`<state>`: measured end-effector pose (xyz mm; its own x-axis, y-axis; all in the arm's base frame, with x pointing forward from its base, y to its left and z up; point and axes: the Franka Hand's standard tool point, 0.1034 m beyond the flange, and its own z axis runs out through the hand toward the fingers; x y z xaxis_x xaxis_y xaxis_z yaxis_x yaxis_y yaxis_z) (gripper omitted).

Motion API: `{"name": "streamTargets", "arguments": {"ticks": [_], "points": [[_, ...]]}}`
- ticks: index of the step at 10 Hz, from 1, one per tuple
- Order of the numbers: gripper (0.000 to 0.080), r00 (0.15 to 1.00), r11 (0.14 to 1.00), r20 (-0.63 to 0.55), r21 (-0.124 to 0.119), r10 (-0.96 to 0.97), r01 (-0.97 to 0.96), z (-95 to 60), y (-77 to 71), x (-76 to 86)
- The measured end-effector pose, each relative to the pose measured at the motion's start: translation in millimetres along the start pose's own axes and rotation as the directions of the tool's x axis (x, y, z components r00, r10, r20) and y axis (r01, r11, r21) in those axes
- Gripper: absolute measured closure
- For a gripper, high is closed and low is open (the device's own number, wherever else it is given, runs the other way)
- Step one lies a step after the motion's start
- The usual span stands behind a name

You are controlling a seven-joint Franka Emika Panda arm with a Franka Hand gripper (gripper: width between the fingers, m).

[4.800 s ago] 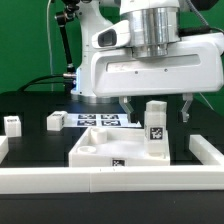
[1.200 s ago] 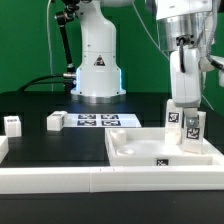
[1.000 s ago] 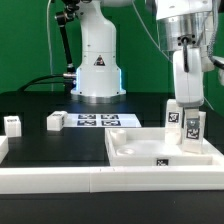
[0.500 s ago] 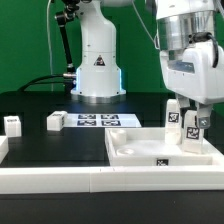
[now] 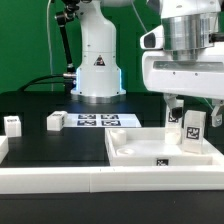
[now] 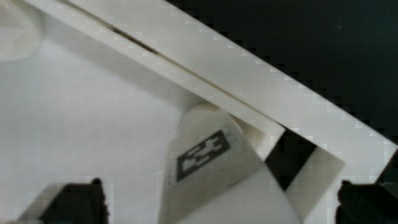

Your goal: Assemble square table

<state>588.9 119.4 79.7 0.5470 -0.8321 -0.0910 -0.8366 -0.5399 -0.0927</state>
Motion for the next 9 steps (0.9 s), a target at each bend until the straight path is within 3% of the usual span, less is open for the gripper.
{"name": "streamTargets", "arguments": {"ticks": [2,6,8,9], "points": [[0.0150,0.990,0.990,-0.001,0.001,-0.141,0.141,0.3,-0.6,-1.1],[0.0150,0.899,0.899,-0.015,-0.034,-0.438,0.437,0.3,0.1,-1.0],[0.0150,0.873,0.872,-0.014,-0.035,-0.488,0.487,0.0,0.7,0.6],[0.0263,0.873,0.873,-0.015,-0.035,-0.487,0.486,0.0,0.7,0.7]]}}
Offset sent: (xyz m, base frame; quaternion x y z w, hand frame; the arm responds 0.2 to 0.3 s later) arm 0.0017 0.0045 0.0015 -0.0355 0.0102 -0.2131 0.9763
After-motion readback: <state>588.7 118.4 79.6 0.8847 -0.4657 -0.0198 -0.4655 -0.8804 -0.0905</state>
